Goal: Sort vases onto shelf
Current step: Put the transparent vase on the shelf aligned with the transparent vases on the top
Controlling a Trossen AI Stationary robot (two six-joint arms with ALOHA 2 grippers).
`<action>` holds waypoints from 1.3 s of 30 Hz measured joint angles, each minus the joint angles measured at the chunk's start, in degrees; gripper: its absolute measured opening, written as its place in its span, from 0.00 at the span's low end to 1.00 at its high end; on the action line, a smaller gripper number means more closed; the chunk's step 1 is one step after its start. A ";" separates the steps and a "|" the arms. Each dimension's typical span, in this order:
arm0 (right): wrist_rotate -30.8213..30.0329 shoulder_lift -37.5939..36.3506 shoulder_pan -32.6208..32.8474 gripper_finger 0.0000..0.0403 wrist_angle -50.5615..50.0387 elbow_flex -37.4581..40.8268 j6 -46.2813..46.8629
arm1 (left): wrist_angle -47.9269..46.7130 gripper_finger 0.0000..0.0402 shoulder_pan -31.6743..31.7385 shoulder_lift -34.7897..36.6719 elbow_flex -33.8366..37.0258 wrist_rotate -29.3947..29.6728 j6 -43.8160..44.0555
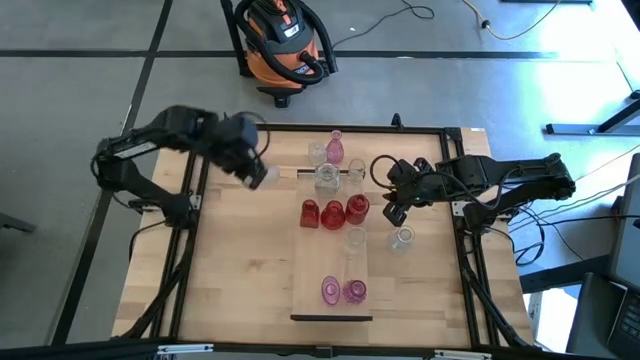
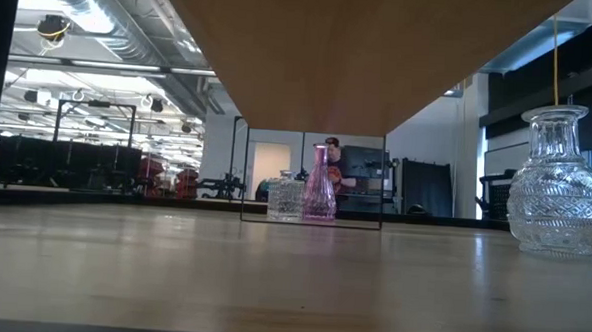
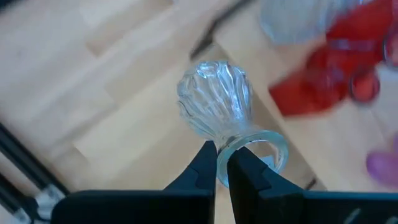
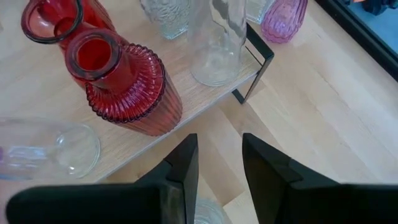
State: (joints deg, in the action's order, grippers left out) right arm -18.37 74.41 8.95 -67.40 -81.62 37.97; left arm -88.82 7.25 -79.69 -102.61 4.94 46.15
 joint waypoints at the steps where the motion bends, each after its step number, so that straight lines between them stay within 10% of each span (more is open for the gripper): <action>1: -0.04 0.00 0.00 0.27 -0.06 0.00 0.69 | -0.02 0.03 1.91 -1.16 -1.13 -0.69 -2.08; 17: -2.58 0.00 0.02 0.27 -14.23 0.00 5.59 | -1.20 0.03 11.78 -21.30 -16.61 -16.11 -20.37; 39: -5.35 0.00 0.02 0.27 -14.93 0.00 0.25 | -1.20 0.03 11.97 -23.12 -19.24 -18.06 -19.63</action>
State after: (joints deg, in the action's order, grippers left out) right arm -23.71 74.41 8.97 -82.32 -81.62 38.22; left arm -90.02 19.22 -102.80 -121.84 -13.13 26.52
